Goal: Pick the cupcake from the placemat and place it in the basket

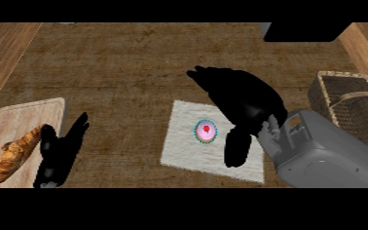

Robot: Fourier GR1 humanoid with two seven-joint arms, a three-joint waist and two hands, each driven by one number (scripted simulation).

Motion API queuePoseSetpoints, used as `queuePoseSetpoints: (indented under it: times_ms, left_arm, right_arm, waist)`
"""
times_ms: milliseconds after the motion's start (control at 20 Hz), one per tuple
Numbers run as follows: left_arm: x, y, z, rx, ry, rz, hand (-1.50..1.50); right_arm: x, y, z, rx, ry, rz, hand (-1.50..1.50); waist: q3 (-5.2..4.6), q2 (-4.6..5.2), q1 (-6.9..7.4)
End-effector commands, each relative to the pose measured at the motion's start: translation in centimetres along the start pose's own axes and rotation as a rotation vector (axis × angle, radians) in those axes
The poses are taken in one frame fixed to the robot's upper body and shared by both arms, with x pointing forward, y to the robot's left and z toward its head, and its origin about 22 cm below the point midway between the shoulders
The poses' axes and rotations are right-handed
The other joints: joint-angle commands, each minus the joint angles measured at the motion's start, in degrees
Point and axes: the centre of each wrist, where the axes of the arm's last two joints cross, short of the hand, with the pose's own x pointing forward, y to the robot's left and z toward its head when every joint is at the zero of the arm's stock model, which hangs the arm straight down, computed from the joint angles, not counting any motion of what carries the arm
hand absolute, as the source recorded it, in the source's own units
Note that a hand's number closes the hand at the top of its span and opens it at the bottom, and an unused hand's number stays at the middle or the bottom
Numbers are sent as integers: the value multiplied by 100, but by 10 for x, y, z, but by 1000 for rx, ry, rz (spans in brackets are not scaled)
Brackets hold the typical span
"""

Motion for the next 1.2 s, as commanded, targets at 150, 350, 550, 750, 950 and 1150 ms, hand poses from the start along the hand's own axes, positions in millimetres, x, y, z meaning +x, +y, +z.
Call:
queuePoseSetpoints:
  times_ms: [150,350,550,750,950,1150]
  left_arm:
    - [-13,-12,13,-7,55,17,0]
    - [-22,9,-7,-3,74,1,0]
    - [-10,-5,28,-7,72,4,0]
    - [-17,-6,-3,-19,69,4,0]
    - [-15,19,11,-5,72,-1,0]
    - [-44,-4,16,-15,81,15,0]
  right_arm:
    - [-6,42,-6,19,66,21,-150]
    - [-21,49,-30,30,45,23,-150]
    - [-16,62,-21,7,61,2,-150]
    - [-21,80,-53,12,66,18,-150]
    - [-24,76,-51,9,58,11,-150]
    - [-19,84,-53,-4,46,-4,-150]
  waist:
    - [-38,18,3]
    - [-41,40,2]
    - [-35,12,32]
    - [-40,39,16]
    - [-39,30,30]
    - [-41,29,19]
